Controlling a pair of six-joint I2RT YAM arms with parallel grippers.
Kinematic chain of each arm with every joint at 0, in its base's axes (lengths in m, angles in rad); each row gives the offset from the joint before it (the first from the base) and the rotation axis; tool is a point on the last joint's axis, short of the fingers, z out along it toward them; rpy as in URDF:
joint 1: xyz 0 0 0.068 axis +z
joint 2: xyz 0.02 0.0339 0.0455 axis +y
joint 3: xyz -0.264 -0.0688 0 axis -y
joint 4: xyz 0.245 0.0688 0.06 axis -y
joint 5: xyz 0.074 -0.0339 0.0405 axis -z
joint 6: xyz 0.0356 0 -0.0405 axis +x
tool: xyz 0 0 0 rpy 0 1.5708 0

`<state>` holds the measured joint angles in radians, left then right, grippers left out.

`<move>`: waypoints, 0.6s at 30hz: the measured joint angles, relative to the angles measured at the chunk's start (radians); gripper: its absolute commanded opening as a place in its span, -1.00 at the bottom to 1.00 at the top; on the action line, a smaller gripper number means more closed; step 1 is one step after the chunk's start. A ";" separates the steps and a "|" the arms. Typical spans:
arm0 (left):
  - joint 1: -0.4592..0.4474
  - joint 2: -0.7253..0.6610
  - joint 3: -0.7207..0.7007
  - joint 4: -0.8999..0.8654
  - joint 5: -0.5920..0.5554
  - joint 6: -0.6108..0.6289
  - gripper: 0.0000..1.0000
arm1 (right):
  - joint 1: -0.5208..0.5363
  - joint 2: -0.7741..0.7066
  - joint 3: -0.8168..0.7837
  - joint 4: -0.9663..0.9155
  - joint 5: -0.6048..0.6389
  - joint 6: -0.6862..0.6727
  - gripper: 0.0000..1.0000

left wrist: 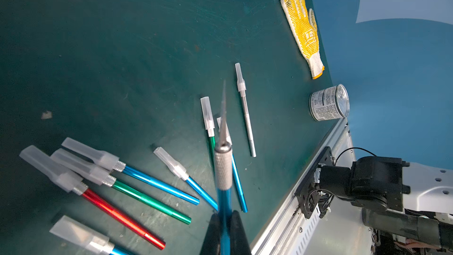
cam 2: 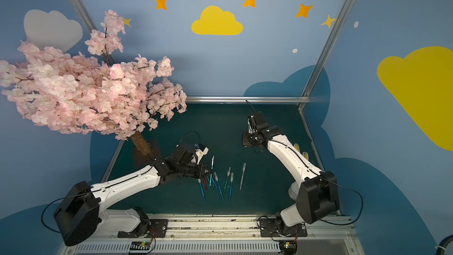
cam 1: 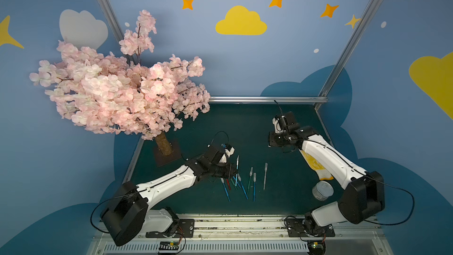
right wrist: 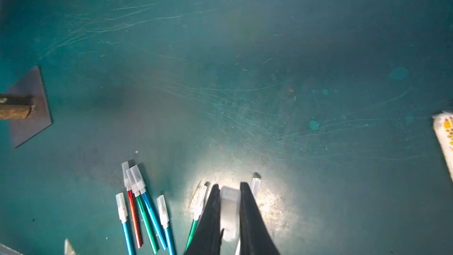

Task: Remove protective caps from carving knives
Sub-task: Place the protective sleeve at the center of the board.

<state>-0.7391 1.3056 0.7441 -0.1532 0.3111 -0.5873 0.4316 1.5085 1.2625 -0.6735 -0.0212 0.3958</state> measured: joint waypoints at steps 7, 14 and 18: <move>0.006 -0.008 0.000 -0.003 -0.017 0.004 -0.89 | -0.043 0.143 0.101 -0.064 -0.013 -0.031 -0.74; 0.013 -0.008 0.000 -0.003 -0.024 0.007 -0.89 | -0.056 0.299 0.230 -0.134 -0.052 -0.092 -0.75; 0.013 -0.009 0.000 -0.003 -0.024 0.007 -0.89 | -0.057 0.348 0.256 -0.147 -0.066 -0.106 -0.76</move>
<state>-0.7265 1.2968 0.7441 -0.1558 0.2871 -0.5804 0.3744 1.8568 1.5181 -0.8204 -0.0872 0.2897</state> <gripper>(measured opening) 0.070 0.143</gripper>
